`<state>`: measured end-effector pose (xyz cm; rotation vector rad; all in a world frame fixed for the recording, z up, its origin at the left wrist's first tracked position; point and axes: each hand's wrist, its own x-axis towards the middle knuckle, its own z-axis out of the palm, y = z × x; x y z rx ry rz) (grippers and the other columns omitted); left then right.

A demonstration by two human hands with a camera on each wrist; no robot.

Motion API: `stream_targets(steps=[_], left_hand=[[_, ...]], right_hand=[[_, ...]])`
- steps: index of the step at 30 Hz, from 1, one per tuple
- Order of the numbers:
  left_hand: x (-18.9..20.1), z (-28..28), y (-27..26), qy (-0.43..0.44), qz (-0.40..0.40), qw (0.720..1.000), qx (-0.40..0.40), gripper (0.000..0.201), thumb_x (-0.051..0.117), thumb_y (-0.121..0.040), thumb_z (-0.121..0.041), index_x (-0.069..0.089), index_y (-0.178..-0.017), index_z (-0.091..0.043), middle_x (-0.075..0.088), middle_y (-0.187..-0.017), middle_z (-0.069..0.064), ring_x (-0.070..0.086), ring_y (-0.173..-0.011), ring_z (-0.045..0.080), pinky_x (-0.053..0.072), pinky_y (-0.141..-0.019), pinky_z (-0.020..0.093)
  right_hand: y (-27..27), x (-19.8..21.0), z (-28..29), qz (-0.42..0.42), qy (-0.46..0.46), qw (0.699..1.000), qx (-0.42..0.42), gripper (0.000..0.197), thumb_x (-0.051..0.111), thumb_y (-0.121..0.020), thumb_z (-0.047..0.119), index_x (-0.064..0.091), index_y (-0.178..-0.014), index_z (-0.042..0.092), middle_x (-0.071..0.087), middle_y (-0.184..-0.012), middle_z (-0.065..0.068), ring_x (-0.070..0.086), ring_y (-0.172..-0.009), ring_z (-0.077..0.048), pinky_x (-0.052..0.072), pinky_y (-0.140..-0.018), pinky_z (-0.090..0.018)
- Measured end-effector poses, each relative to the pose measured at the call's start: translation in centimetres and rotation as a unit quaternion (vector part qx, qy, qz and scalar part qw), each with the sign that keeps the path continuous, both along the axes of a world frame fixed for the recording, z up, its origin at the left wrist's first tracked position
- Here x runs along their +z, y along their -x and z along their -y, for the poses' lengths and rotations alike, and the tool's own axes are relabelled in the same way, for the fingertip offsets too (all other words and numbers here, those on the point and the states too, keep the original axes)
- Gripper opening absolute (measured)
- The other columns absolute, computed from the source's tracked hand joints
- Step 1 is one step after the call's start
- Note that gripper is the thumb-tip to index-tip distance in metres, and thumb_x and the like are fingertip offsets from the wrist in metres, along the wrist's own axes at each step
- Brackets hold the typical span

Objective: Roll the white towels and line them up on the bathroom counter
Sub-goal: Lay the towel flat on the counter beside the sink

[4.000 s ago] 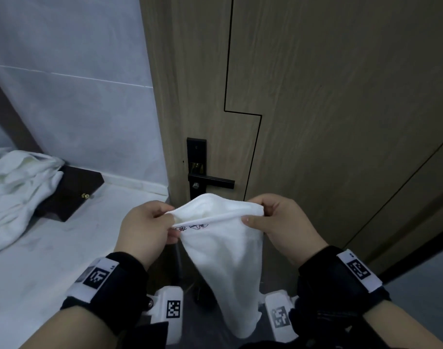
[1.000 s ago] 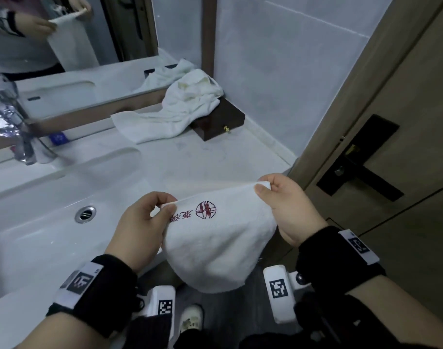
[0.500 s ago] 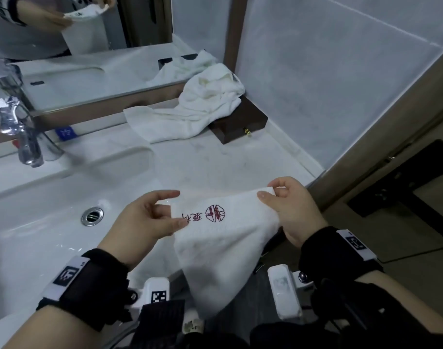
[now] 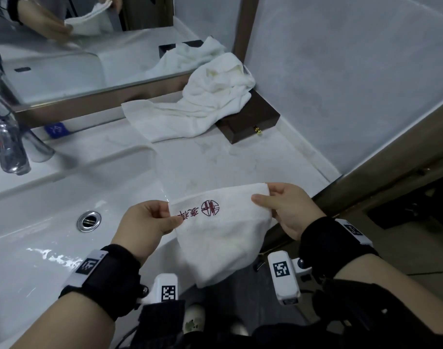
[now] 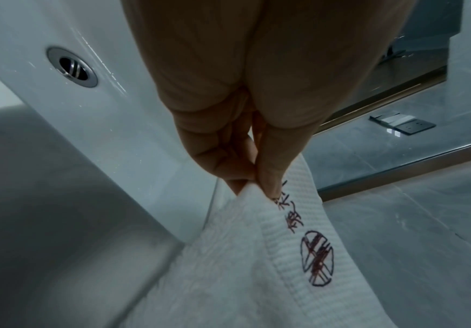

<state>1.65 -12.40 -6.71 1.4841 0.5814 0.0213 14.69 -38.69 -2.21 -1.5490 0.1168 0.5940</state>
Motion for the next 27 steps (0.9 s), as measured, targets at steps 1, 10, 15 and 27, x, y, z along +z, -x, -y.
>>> stream_targets(steps=[1,10,15,27], left_hand=[[-0.4,-0.1,-0.2,0.001,-0.005,1.000,0.006,0.025,0.079,-0.073,0.002,0.072,-0.064,-0.021,0.073,-0.076,0.009,0.067,-0.071,0.019,0.055,-0.074,0.033],[-1.8,0.0,-2.4,0.011,-0.029,0.999,0.044,0.035,0.077,-0.076,0.005,0.068,-0.054,-0.021,0.059,-0.056,-0.006,0.062,-0.059,0.011,0.053,-0.058,0.019],[-1.7,0.1,-4.6,0.007,-0.041,0.996,0.076,0.034,0.077,-0.074,0.009,0.059,-0.057,-0.014,0.051,-0.053,-0.004,0.054,-0.050,0.010,0.053,-0.055,0.019],[-3.4,-0.9,-8.4,0.003,-0.082,0.988,0.129,0.023,0.076,-0.074,0.009,0.066,-0.070,-0.012,0.059,-0.062,0.002,0.057,-0.064,0.023,0.058,-0.074,0.035]], right_hand=[[-0.1,-0.4,-0.1,-0.004,0.011,1.000,0.021,0.027,0.076,-0.074,-0.001,0.070,-0.100,0.002,0.074,-0.096,-0.014,0.072,-0.090,-0.028,0.059,-0.075,-0.032],[-3.8,-4.0,-0.7,-0.001,0.086,0.995,0.046,0.012,0.079,-0.072,0.006,0.073,-0.082,0.007,0.073,-0.090,-0.016,0.070,-0.083,-0.031,0.057,-0.078,-0.042],[-6.7,-5.0,-2.0,0.031,0.124,0.989,0.069,0.013,0.077,-0.074,0.004,0.071,-0.085,0.007,0.072,-0.084,-0.013,0.068,-0.075,-0.026,0.057,-0.068,-0.036],[-11.9,-5.0,-4.6,0.158,0.225,0.944,0.183,0.017,0.074,-0.079,0.006,0.072,-0.092,0.016,0.071,-0.082,0.003,0.067,-0.072,-0.010,0.051,-0.064,-0.017]])
